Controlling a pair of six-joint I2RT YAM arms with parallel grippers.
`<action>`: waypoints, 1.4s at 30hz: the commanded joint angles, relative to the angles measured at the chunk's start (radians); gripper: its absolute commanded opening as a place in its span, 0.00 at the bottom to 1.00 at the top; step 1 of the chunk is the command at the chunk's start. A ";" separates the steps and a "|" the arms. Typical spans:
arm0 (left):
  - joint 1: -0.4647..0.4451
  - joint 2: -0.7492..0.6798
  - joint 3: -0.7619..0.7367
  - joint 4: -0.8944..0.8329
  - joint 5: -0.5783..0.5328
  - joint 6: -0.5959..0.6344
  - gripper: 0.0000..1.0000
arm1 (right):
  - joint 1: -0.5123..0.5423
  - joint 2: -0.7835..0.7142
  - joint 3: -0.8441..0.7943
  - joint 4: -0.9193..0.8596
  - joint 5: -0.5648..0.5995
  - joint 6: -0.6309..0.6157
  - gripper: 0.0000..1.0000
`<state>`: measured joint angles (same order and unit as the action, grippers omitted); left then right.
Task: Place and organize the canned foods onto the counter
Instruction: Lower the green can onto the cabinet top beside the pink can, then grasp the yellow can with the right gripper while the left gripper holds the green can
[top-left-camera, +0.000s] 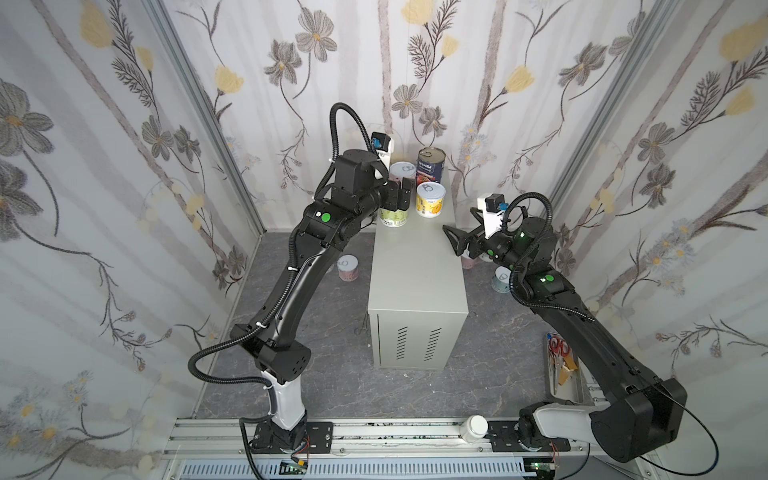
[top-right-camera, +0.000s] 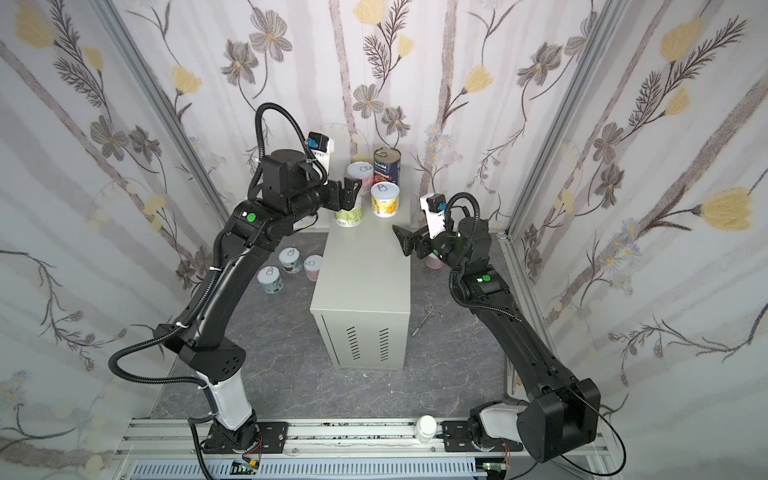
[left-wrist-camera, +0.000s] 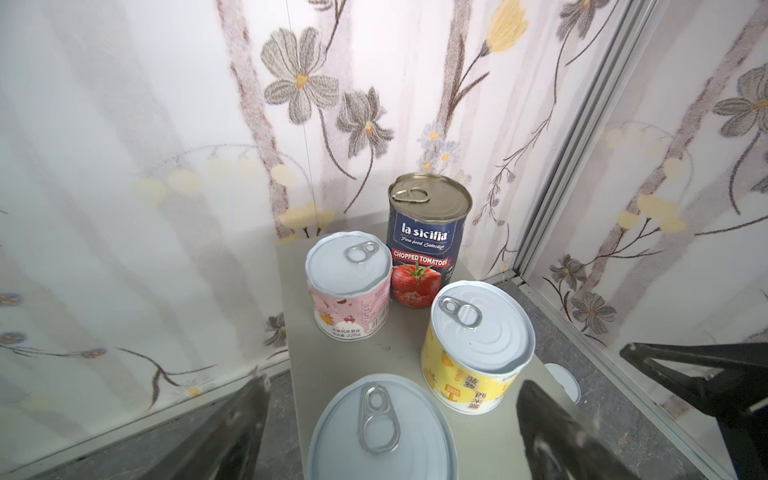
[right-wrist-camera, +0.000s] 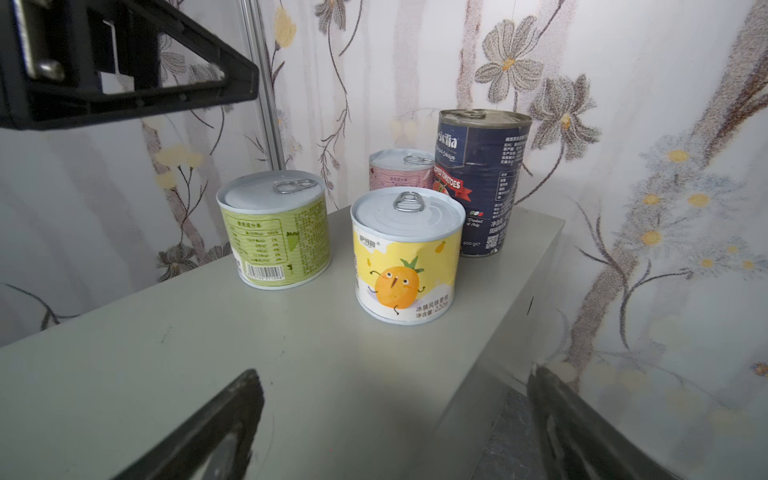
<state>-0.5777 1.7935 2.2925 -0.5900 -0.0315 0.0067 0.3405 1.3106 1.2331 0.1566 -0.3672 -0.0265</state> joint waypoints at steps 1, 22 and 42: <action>0.001 -0.103 -0.166 0.218 -0.027 0.096 0.89 | 0.022 0.014 0.027 0.033 0.015 -0.010 0.99; 0.099 -0.498 -0.984 0.699 0.266 0.186 0.72 | 0.115 0.099 0.048 0.135 0.242 0.033 0.95; 0.118 -0.337 -0.941 0.788 0.321 0.167 0.67 | 0.117 0.184 0.109 0.140 0.234 0.027 0.95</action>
<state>-0.4633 1.4410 1.3334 0.1352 0.2737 0.1768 0.4580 1.4849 1.3277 0.2569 -0.1242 0.0002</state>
